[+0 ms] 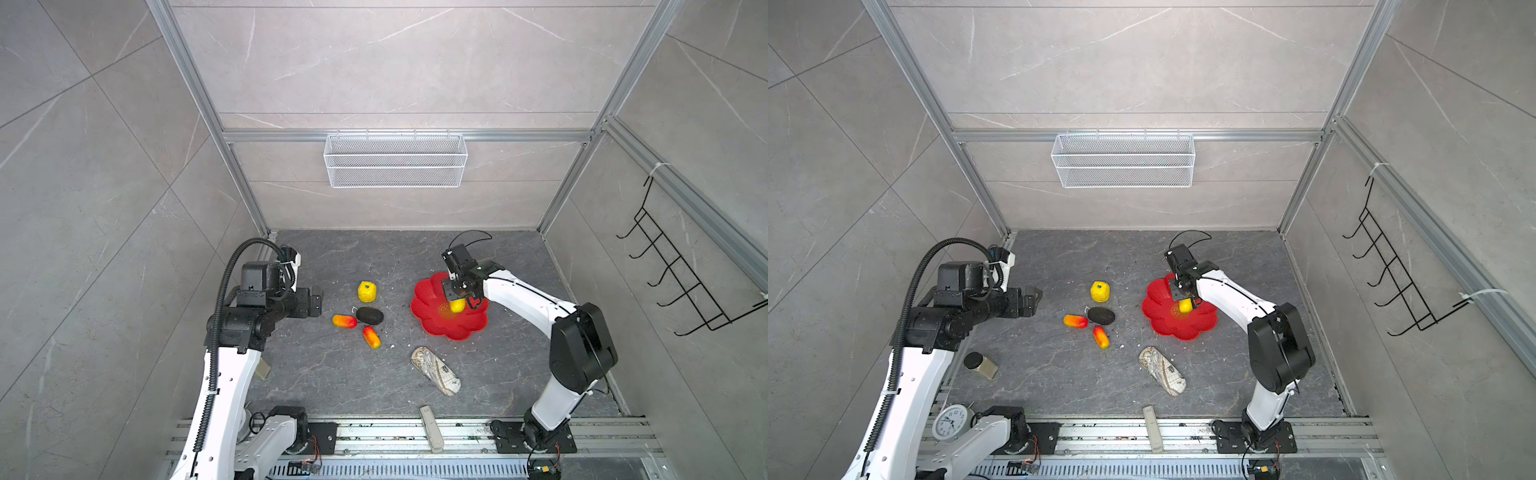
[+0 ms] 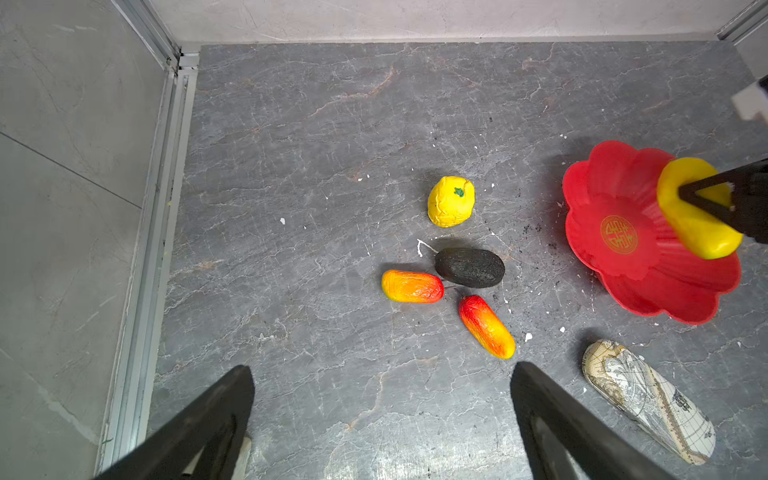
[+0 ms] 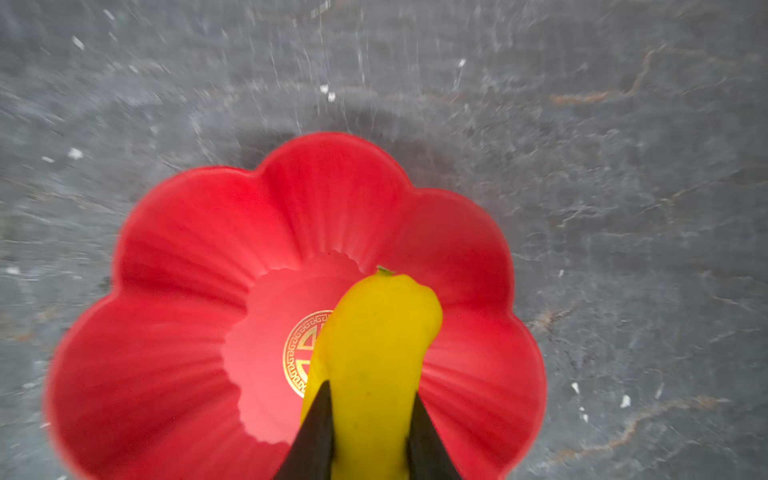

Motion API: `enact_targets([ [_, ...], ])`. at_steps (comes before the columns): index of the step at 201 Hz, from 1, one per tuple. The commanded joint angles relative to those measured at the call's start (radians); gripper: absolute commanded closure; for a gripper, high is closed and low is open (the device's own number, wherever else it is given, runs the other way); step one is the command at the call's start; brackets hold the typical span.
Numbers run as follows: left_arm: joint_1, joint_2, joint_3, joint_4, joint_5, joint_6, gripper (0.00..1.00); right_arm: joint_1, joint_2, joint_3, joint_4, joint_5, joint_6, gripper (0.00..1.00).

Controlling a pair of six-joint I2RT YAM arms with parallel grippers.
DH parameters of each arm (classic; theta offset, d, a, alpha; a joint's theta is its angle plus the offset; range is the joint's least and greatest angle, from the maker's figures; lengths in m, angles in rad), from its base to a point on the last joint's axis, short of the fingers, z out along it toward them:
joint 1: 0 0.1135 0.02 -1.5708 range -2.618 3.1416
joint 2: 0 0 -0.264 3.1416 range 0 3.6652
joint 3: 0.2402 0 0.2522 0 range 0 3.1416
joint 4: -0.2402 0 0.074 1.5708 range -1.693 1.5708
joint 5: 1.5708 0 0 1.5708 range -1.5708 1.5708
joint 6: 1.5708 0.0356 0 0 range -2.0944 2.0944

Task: Place and organize the fake fruits in the fruit bowl
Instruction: 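Carry the long yellow fruit into the red bowl and release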

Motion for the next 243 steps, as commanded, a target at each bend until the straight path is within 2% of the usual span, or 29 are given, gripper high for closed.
enact_targets([
  [1,0.001,-0.009,0.0,0.028,0.014,-0.016,0.0,-0.007,0.036,-0.03,0.042,0.046,0.011,0.95],
  [95,0.001,0.005,-0.011,0.034,0.013,-0.019,0.0,-0.033,0.127,-0.084,0.095,0.018,0.024,0.94],
  [128,0.0,0.006,-0.015,0.037,0.01,-0.017,0.0,-0.036,0.126,-0.086,0.09,0.018,0.021,0.85],
  [161,0.0,0.01,-0.007,0.04,0.011,-0.017,0.0,-0.036,0.103,-0.073,0.068,0.018,0.016,0.71],
  [179,0.0,0.011,-0.005,0.04,0.011,-0.016,0.0,-0.036,0.077,-0.065,0.049,0.015,0.007,0.6],
  [189,0.0,0.009,-0.005,0.04,0.012,-0.014,0.0,-0.036,0.058,-0.06,0.035,0.016,0.0,0.5],
  [219,0.0,0.01,-0.007,0.041,0.011,-0.014,0.0,-0.035,-0.011,-0.047,-0.003,0.018,-0.017,0.35],
  [243,0.001,0.008,-0.005,0.041,0.011,-0.012,0.0,-0.033,-0.069,-0.021,-0.048,0.01,-0.035,0.14],
])
